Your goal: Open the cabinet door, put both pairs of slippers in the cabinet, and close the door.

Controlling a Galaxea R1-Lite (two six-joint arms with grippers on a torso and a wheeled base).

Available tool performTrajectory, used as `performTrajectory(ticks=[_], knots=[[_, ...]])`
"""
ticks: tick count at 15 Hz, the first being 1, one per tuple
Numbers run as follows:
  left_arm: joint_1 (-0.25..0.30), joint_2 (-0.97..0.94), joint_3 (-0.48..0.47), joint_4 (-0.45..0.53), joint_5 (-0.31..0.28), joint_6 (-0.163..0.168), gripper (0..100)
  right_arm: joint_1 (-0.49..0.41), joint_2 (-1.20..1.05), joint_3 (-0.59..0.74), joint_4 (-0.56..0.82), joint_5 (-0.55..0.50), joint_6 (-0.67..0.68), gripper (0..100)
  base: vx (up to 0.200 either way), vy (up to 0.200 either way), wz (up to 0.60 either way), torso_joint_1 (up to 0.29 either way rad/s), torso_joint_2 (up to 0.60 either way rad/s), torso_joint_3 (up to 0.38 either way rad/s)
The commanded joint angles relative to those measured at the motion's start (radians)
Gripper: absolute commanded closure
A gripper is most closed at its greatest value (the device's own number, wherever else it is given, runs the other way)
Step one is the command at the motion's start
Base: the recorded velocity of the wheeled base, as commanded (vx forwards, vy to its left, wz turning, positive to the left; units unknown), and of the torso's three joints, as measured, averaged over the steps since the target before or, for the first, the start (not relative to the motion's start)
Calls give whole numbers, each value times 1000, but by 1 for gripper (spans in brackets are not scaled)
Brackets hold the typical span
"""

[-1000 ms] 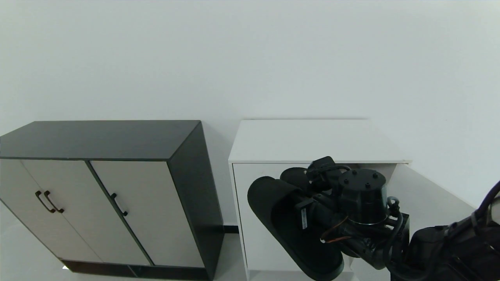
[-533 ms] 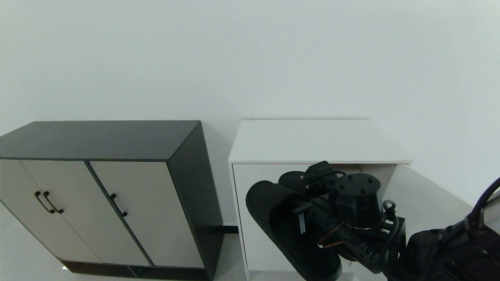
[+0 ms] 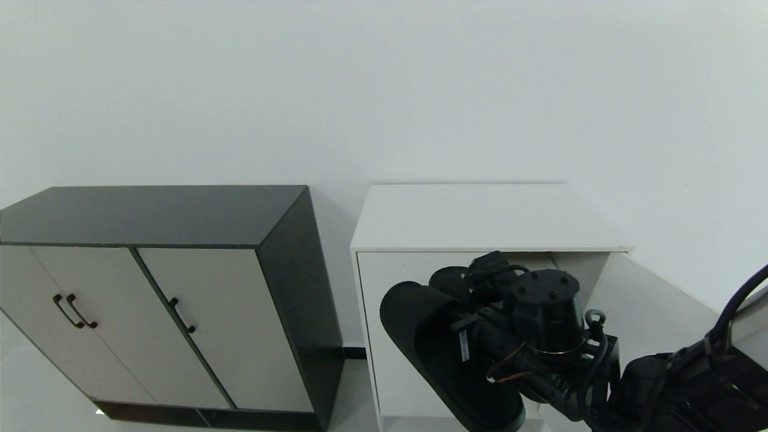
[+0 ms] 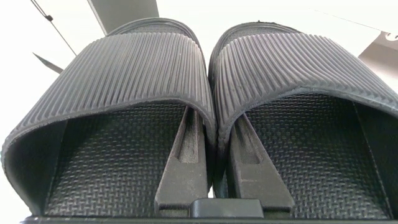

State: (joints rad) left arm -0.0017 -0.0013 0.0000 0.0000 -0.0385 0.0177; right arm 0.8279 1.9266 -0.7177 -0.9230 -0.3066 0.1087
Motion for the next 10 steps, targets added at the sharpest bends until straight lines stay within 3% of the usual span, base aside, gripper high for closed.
performTrajectory(ticks=[1,2,10], knots=[[0,1,0,0,0,1,100,0,5,1,0,0,0,100,0,0,0,0,0,0],[0,1,0,0,0,1,100,0,5,1,0,0,0,100,0,0,0,0,0,0],[0,1,0,0,0,-1,100,0,6,3,0,0,2,100,0,-200,0,1,2,4]])
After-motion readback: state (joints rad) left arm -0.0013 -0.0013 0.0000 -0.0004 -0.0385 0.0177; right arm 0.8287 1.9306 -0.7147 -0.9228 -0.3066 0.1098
